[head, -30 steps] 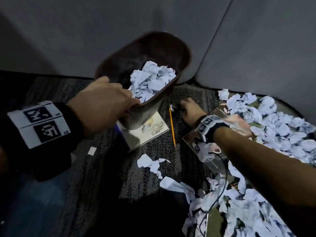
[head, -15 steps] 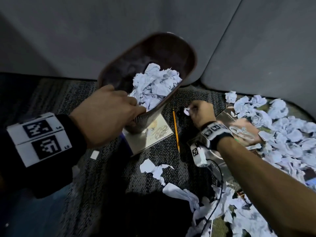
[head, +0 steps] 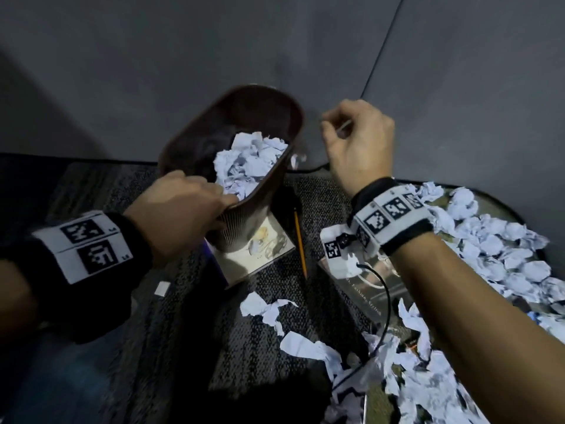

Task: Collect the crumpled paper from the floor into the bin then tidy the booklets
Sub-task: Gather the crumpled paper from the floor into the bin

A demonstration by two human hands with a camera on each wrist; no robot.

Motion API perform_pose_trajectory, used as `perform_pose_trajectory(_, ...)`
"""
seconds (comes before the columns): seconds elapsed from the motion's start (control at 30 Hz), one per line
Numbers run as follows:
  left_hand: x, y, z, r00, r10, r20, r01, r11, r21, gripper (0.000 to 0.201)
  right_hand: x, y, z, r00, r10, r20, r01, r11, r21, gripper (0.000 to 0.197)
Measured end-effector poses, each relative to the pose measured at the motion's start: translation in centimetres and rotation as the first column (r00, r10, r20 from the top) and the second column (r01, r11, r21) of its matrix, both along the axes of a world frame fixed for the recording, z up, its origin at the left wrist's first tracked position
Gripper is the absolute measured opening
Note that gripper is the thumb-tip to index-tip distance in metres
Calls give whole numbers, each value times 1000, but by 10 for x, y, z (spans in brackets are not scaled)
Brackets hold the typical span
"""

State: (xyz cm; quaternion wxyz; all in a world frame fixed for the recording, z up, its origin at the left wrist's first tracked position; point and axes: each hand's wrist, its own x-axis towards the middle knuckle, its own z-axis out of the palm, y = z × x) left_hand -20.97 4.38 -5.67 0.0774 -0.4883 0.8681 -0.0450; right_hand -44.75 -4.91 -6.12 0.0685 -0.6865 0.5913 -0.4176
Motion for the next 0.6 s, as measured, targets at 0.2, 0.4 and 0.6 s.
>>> perform_pose_trajectory(0.2, -12, 4, -1, 992, -32, 121, 36, 999, -29, 18, 13, -21, 5, 959, 72, 275, -74, 997, -6, 11)
perform_pose_trajectory(0.4, -9, 5, -3, 994, -17, 110, 24, 998, -61, 13, -31, -19, -109, 987, -122, 102, 55, 866, 496, 17)
perform_pose_trajectory(0.6, -5, 3, -12, 996, -78, 41, 81, 994, -76, 27, 7, -28, -176, 906, 346, -245, -108, 748, 655, 43)
